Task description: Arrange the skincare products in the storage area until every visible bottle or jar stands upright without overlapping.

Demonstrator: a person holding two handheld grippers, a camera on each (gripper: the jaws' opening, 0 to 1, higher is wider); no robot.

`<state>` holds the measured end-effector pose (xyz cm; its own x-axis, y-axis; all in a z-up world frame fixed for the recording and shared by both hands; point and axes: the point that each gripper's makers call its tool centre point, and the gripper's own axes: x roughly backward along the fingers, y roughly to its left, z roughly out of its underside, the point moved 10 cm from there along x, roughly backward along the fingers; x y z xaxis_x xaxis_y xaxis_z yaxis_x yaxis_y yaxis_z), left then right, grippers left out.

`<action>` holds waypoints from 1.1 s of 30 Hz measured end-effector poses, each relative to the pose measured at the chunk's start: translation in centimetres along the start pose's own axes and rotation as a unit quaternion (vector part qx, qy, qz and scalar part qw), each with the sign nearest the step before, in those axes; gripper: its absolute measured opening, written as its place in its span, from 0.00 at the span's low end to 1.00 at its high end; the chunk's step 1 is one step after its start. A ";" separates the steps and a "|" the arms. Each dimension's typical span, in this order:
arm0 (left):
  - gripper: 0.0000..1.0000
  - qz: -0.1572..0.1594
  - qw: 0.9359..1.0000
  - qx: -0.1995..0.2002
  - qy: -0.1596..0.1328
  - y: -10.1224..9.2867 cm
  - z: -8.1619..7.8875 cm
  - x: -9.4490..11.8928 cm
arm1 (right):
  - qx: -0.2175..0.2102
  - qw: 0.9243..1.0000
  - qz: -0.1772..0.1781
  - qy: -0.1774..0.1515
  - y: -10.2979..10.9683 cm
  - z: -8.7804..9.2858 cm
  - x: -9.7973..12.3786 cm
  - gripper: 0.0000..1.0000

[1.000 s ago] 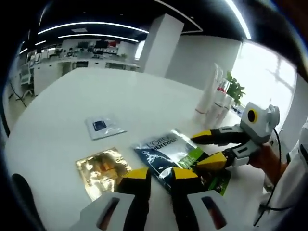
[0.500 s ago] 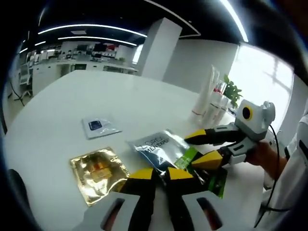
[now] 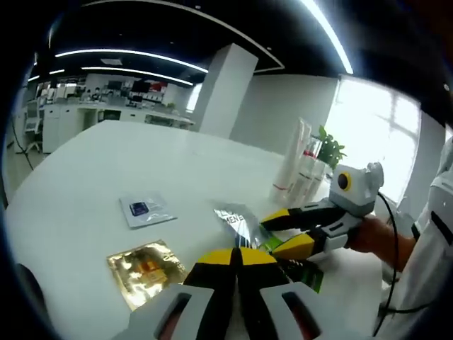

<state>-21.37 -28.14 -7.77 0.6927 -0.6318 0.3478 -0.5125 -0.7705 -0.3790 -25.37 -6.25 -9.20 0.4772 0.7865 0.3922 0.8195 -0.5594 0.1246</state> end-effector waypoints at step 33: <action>0.00 0.044 0.998 -0.014 -0.033 -0.5 -1.4 -0.7 | 0.035 0.996 0.046 -0.063 -0.1 -1.6 2.3 0.02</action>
<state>-22.34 -27.45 -6.60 0.6755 -0.6910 0.2573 -0.5864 -0.7150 -0.3807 -24.89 -4.82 -6.92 0.5831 0.7625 0.2803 0.7888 -0.6140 0.0290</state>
